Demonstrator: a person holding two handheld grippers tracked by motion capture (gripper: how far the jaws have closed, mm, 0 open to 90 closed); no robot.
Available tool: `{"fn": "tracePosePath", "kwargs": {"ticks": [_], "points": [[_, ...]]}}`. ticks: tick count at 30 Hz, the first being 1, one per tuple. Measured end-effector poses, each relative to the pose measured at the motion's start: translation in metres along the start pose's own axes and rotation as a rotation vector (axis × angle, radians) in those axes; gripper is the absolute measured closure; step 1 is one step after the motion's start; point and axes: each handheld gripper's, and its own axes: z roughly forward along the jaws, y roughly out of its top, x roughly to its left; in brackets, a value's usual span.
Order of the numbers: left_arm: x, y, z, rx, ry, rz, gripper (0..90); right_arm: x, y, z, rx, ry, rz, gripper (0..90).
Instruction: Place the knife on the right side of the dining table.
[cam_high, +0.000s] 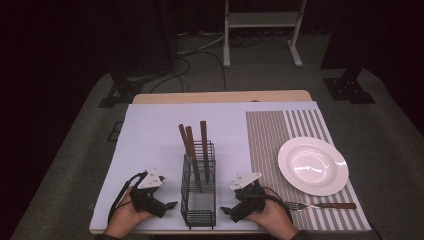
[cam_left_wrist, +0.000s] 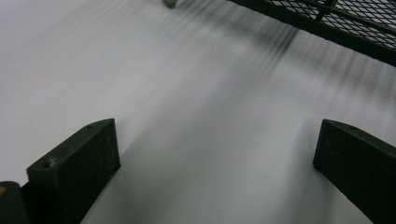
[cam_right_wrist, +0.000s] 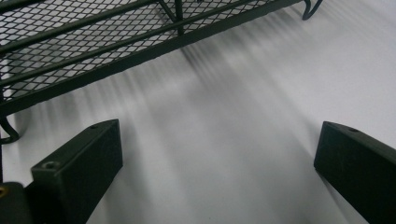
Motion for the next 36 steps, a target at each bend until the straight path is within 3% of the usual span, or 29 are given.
{"fn": "tracePosePath", "kwargs": {"ticks": [6,8,12,17,25,36], "points": [[0.000,0.000,0.000,0.000,0.000,0.000,0.0,-0.002,0.003,-0.006,0.027,-0.012,0.013,7.2],[0.000,0.000,0.000,0.000,0.000,-0.001,0.0,-0.008,0.005,-0.014,0.009,-0.006,0.048,13.2],[0.000,0.000,0.000,0.000,0.000,0.000,0.0,-0.012,0.007,-0.020,-0.012,-0.004,0.059,14.0],[0.000,0.000,0.000,0.000,0.000,0.000,0.0,-0.023,0.011,-0.030,-0.041,0.010,0.091,21.7],[0.000,0.000,0.000,0.003,-0.001,0.000,0.0,-0.041,0.021,-0.056,-0.121,0.037,0.131,32.9],[0.000,0.000,0.000,0.000,-0.001,-0.003,0.0,-0.054,0.045,-0.081,-0.221,0.073,0.136,47.6]]}}
